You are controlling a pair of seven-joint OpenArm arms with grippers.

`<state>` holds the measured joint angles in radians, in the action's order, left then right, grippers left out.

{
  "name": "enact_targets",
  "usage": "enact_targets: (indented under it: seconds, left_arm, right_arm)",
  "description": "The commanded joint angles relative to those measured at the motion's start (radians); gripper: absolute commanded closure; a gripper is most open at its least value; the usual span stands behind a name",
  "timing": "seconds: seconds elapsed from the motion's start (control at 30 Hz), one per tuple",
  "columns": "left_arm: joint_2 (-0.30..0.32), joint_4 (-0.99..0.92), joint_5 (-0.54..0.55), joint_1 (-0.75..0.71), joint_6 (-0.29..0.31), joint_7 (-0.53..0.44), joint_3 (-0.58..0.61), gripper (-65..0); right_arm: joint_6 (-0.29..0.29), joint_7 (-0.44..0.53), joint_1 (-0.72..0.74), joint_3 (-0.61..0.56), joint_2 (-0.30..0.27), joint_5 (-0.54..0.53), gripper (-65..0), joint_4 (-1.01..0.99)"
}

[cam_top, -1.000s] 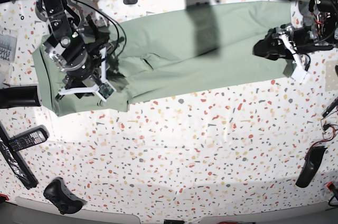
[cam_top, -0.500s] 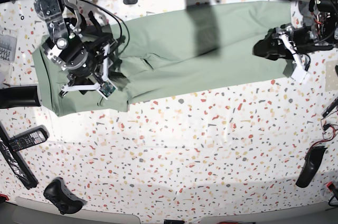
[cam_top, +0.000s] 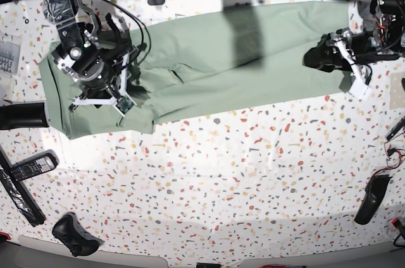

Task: Fold the T-shirt properly
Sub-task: 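Grasp the strip end with the right gripper and tuck it flat, then pull the strip ends apart with both grippers to straighten it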

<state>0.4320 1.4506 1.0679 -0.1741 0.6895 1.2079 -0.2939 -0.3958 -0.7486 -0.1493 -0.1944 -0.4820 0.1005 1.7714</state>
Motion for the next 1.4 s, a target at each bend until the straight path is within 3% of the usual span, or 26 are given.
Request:
enact_targets:
  seconds: [0.0,0.23,0.4,0.7,0.9,1.07,1.2,1.37]
  left_arm:
    - [0.014,0.018,0.021,0.011,0.009,-0.013,-0.006,-27.9]
    - [0.014,0.018,0.021,0.011,0.009,-0.013,-0.006,-27.9]
    - [0.014,0.018,0.021,0.011,0.009,-0.013,-0.006,-27.9]
    - [0.014,0.018,0.021,0.011,0.009,-0.013,-0.006,-27.9]
    - [0.015,0.018,0.021,0.011,0.009,-0.013,-0.006,-27.8]
    - [0.014,0.018,0.022,0.011,0.009,-0.013,-0.006,-15.9]
    - [0.015,0.018,0.021,0.011,0.009,-0.012,-0.006,-1.6]
    - [0.019,0.018,0.021,0.011,0.009,0.005,-0.006,0.0]
  right_arm:
    - [0.009,0.023,0.014,0.007,-0.011,0.001,-11.3,0.015]
    - [0.009,0.028,0.014,0.007,-0.011,0.001,-0.6,0.016]
    - [0.008,0.03,0.006,0.007,-0.011,0.013,0.0,0.052]
    - [0.009,0.017,-0.156,0.007,-0.015,0.159,0.0,0.262]
    - [0.034,0.007,-0.287,0.007,-0.102,0.241,0.0,0.3]
    - [0.173,0.008,-0.298,0.007,-0.173,0.241,0.0,0.3]
    - [0.188,0.008,-0.298,0.007,-0.188,0.239,0.0,0.299]
    - [0.191,0.007,-0.297,0.007,-0.188,0.237,0.0,0.299]
